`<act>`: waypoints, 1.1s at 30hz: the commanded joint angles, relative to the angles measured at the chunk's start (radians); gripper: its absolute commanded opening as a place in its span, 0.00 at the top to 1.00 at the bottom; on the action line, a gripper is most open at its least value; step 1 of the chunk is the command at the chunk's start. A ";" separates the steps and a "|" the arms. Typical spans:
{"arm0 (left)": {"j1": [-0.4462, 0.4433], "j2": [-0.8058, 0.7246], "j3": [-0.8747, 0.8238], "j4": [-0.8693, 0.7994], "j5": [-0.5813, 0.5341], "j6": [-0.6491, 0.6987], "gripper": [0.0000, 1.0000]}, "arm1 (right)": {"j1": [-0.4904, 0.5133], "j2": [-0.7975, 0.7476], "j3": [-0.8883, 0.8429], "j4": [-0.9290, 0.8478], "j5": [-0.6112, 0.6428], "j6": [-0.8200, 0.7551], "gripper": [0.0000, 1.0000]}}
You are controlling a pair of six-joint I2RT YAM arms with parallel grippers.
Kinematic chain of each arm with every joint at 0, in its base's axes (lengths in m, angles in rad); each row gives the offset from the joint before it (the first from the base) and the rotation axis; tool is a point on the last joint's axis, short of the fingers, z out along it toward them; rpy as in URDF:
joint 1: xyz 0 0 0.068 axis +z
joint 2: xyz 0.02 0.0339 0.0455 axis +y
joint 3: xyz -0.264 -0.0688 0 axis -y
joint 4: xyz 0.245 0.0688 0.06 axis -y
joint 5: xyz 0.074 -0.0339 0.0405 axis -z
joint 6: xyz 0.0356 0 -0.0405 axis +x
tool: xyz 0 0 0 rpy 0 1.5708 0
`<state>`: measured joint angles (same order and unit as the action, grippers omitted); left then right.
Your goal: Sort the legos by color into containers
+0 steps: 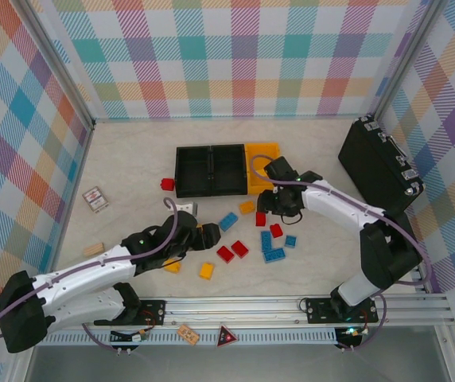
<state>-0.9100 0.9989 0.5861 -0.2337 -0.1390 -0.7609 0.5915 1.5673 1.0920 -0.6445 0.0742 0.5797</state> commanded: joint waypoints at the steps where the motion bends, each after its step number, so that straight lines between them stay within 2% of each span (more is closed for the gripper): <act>1: -0.015 0.017 0.023 0.108 0.082 0.041 0.24 | 0.029 0.052 -0.007 0.039 -0.021 0.022 0.40; 11: -0.015 0.004 -0.010 0.119 0.083 0.025 0.24 | 0.054 0.193 0.040 0.056 -0.008 0.027 0.42; 15: -0.015 -0.004 -0.017 0.109 0.070 0.023 0.24 | 0.056 0.227 0.050 0.063 0.003 0.026 0.49; 19: -0.015 -0.010 -0.022 0.103 0.064 0.017 0.24 | 0.059 0.225 0.063 0.051 0.006 0.014 0.62; 24: -0.015 -0.018 -0.029 0.094 0.036 -0.002 0.25 | 0.067 0.200 0.082 0.017 0.026 0.000 0.70; 26: -0.015 -0.022 -0.027 0.070 0.012 -0.021 0.25 | 0.071 0.178 0.090 0.004 0.027 -0.005 0.71; 29: -0.013 -0.022 -0.003 -0.036 -0.081 -0.066 0.25 | 0.078 0.145 0.112 -0.015 0.027 -0.009 0.71; 33: -0.012 -0.055 -0.015 -0.033 -0.086 -0.057 0.25 | 0.091 0.132 0.169 -0.043 0.023 -0.021 0.71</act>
<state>-0.9134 0.9821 0.5709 -0.2268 -0.1780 -0.8001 0.6697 1.7386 1.2026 -0.6514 0.0933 0.5819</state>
